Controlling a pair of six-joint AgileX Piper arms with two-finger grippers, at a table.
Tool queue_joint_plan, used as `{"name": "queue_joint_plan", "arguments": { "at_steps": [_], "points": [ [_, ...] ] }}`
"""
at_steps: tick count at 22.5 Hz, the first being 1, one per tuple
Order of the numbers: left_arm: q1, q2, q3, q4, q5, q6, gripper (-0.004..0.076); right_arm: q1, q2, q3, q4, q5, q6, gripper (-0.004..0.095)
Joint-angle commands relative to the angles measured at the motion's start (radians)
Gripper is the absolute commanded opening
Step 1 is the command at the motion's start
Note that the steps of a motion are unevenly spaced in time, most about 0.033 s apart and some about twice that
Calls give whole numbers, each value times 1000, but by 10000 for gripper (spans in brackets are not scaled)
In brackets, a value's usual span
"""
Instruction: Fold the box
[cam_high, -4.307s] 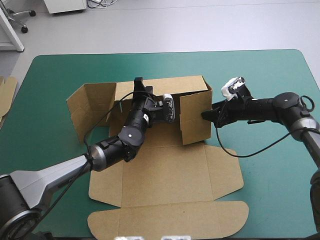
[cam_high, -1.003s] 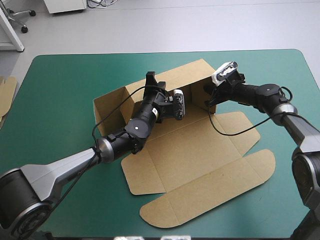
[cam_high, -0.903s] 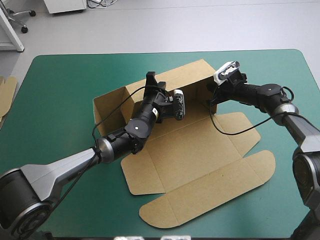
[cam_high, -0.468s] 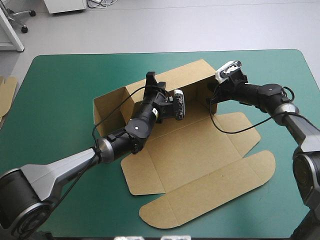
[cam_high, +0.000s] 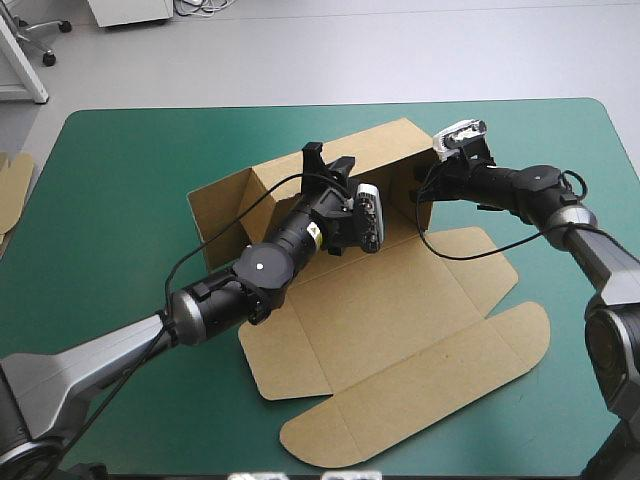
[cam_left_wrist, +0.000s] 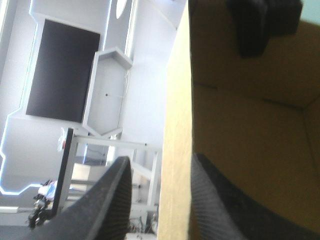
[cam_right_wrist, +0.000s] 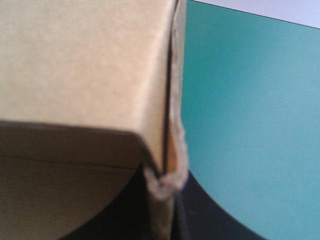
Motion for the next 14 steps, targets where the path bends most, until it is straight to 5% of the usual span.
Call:
{"name": "queue_joint_plan", "arguments": {
  "at_steps": [1, 10, 14],
  "points": [
    [-22, -101, -32, -44, -62, -32, 293, 4, -50, -39, -101, 9, 159, -32],
    [24, -205, -51, 36, -68, -76, 291, 4, -50, -120, -433, 43, 555, -32],
    [240, -209, -80, 80, 19, 3, 288, 4, -50, -120, -515, 69, 650, -32]
  ]
}}
